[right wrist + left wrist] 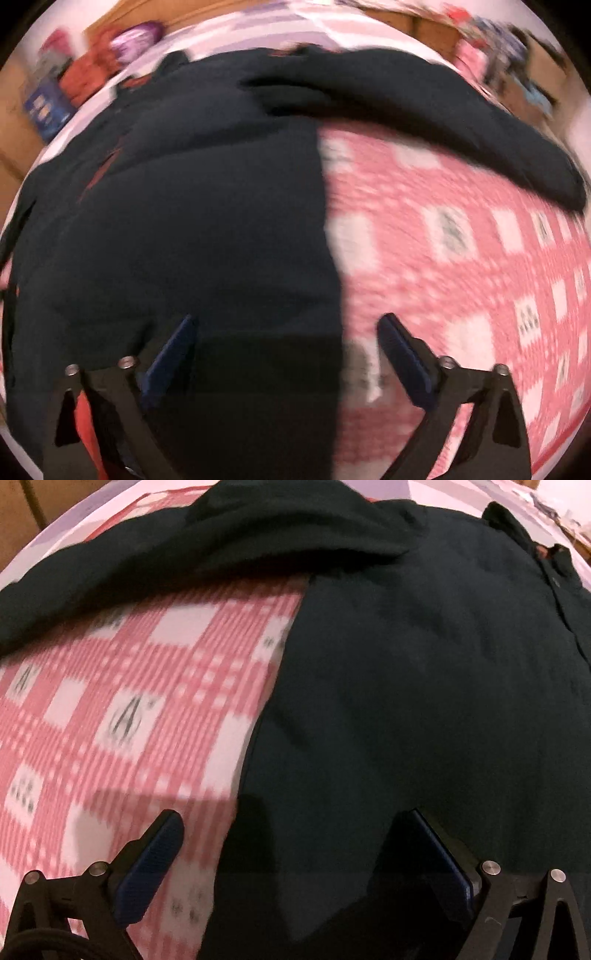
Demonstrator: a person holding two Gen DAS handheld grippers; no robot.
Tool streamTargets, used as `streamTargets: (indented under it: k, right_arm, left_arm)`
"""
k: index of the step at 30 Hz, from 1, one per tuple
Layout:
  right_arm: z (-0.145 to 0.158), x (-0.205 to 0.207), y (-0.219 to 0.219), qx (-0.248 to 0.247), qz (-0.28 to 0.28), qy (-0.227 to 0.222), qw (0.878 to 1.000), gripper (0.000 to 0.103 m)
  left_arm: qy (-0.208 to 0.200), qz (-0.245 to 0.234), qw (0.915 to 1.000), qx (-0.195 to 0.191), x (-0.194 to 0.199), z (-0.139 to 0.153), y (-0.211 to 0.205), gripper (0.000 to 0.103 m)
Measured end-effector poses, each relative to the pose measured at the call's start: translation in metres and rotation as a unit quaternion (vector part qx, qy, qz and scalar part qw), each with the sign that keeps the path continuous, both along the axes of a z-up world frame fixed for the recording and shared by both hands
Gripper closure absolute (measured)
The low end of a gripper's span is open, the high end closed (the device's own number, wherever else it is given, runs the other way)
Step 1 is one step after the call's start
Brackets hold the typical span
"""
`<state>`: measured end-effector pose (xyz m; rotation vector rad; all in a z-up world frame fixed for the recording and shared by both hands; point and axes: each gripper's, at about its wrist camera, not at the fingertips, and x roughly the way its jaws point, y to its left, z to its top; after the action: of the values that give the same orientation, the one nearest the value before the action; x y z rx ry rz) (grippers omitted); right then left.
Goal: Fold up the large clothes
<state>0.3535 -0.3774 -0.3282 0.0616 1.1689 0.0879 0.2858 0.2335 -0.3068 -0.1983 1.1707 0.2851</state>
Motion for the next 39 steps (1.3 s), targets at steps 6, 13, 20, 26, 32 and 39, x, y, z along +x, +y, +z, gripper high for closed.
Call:
streamTargets:
  k: [6, 13, 20, 26, 32, 39]
  right_arm:
    - [0.005, -0.007, -0.004, -0.02, -0.017, -0.024, 0.999, 0.016]
    - [0.006, -0.016, -0.035, -0.006, -0.052, -0.015, 0.999, 0.016]
    - [0.026, -0.026, -0.031, -0.023, -0.057, -0.046, 0.997, 0.016]
    - [0.014, -0.024, -0.05, 0.02, -0.093, -0.011, 0.995, 0.016]
    - [0.006, -0.006, -0.025, 0.038, -0.054, -0.007, 0.998, 0.016]
    - [0.007, 0.008, 0.0, 0.053, -0.026, -0.025, 0.998, 0.065]
  left_arm:
    - [-0.006, -0.009, 0.9999, 0.007, 0.019, 0.001, 0.016, 0.003]
    - [0.001, -0.089, 0.996, -0.008, 0.034, -0.005, 0.0, 0.008]
    - [-0.013, -0.12, 0.9923, -0.025, 0.044, -0.003, -0.013, 0.031]
    - [-0.035, -0.083, 0.9942, -0.059, 0.043, 0.0, 0.014, 0.067]
    - [-0.028, -0.118, 0.9914, -0.048, 0.043, 0.002, 0.002, 0.074]
    - [-0.039, -0.122, 0.9911, -0.035, 0.037, 0.006, -0.003, 0.093]
